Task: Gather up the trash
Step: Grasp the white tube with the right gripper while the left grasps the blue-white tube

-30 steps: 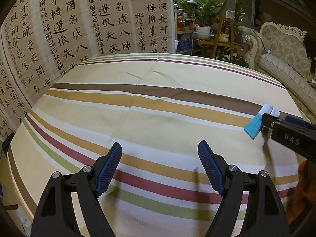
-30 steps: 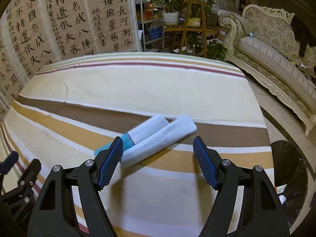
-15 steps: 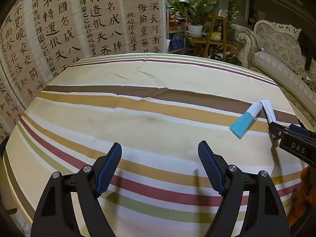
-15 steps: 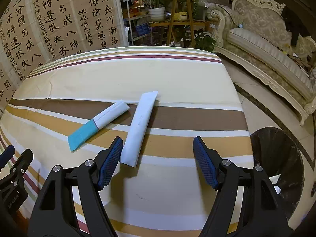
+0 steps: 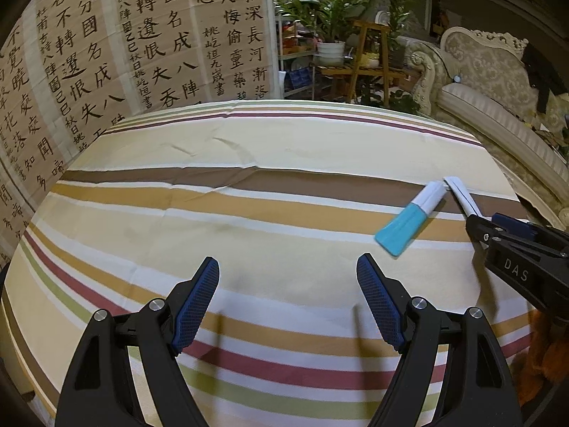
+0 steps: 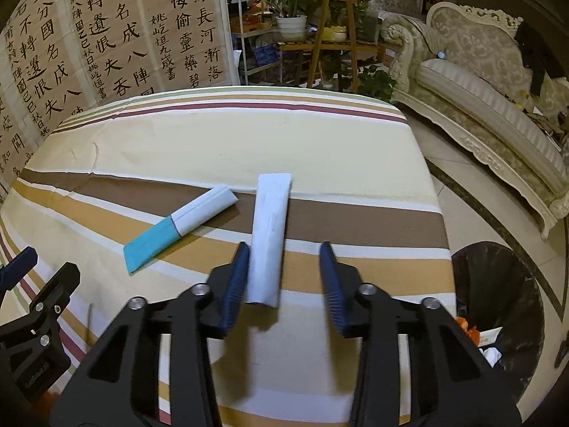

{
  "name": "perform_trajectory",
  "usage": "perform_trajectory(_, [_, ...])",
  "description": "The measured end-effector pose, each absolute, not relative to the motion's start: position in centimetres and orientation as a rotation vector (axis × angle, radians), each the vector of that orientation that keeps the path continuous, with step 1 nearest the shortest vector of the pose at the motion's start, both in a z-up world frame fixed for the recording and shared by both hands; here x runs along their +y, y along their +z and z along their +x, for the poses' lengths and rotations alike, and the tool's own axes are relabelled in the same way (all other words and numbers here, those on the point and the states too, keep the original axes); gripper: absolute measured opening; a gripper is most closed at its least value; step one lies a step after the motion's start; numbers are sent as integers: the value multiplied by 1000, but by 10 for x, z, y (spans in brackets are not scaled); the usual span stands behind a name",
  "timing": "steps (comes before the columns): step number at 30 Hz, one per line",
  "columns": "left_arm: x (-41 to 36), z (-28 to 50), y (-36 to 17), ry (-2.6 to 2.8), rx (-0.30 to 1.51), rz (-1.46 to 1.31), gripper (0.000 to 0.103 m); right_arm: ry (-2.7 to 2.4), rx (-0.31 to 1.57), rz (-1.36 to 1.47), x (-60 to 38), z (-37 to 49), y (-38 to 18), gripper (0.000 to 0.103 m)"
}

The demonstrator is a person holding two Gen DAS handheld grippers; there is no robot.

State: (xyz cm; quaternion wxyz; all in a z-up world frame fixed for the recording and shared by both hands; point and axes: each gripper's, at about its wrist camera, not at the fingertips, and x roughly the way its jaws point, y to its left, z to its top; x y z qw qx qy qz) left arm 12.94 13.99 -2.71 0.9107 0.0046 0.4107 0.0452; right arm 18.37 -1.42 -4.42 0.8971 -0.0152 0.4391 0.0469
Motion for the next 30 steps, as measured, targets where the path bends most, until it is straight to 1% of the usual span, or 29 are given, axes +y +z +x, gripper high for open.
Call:
perform_trajectory(1, [138,130,-27,88,847,13,77,97,909,-32,-16,183,-44,28])
perform_trajectory(2, [136,131,-27,82,848,17,77,98,910,-30,-18,183,-44,22])
perform_trajectory(5, [125,136,-28,60,852,33,77,107,915,-9,-27,183,-43,17])
perform_trajectory(21, [79,169,-35,-42,876,132,76,151,905,63,-56,173,-42,17])
perform_trajectory(22, [78,170,-35,-46,877,133,74,154,905,66,-57,173,-42,17])
perform_trajectory(24, [75,174,-37,-60,887,139,66,158,906,72,-57,173,-43,17])
perform_trajectory(25, [74,176,-38,-66,892,140,64,162,905,75,-59,173,-43,17])
perform_trajectory(27, [71,178,-42,-83,901,136,55,169,904,78,-60,173,-43,17])
perform_trajectory(28, [69,177,-41,-89,898,135,53,172,905,80,-62,174,-44,17])
perform_trajectory(30, [65,175,-40,-117,896,140,40,175,904,82,-62,173,-44,17])
